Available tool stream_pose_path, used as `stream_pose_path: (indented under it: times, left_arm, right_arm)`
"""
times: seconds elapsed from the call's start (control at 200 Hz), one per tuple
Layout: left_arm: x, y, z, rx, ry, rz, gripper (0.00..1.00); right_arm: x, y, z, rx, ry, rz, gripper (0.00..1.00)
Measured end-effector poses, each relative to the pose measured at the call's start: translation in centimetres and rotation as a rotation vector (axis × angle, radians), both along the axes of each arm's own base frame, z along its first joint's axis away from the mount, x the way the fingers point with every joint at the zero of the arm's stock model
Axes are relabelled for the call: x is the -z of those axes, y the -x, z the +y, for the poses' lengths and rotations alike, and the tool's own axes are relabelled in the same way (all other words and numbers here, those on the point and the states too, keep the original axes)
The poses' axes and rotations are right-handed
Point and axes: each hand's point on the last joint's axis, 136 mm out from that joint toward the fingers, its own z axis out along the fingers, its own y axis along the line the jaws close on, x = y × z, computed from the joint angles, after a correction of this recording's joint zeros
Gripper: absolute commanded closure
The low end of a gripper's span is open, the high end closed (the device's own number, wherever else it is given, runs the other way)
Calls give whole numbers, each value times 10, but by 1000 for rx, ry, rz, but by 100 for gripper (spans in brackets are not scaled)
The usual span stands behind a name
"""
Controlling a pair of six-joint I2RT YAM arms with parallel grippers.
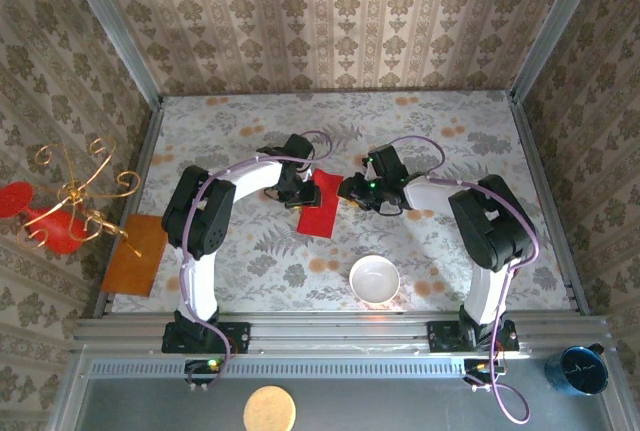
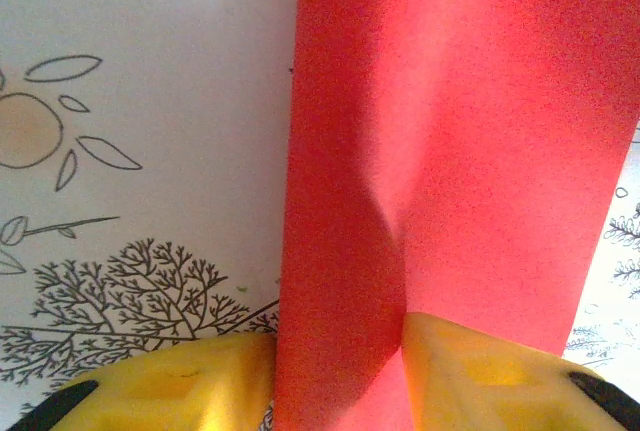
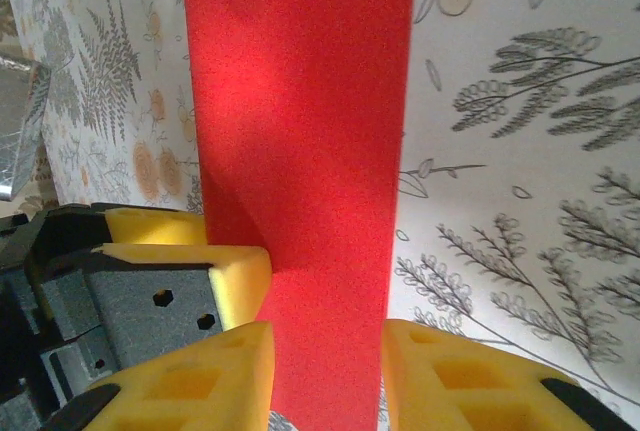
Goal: Fold a paper plane with a square sheet of paper (pick it up from the middle)
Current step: Hold the square sheet of paper at the center of the table.
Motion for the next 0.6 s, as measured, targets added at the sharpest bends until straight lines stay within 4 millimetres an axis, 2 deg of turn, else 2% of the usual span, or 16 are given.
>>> stream_pose_path:
  times: [0.205, 0.6]
  left_arm:
    - [0, 0, 0, 0, 0, 0, 57]
    - [1, 0, 0, 0, -1, 2, 57]
  right_arm:
    - [9, 5, 9, -26, 4, 19, 66]
    - [12, -2, 26, -58, -14, 20, 78]
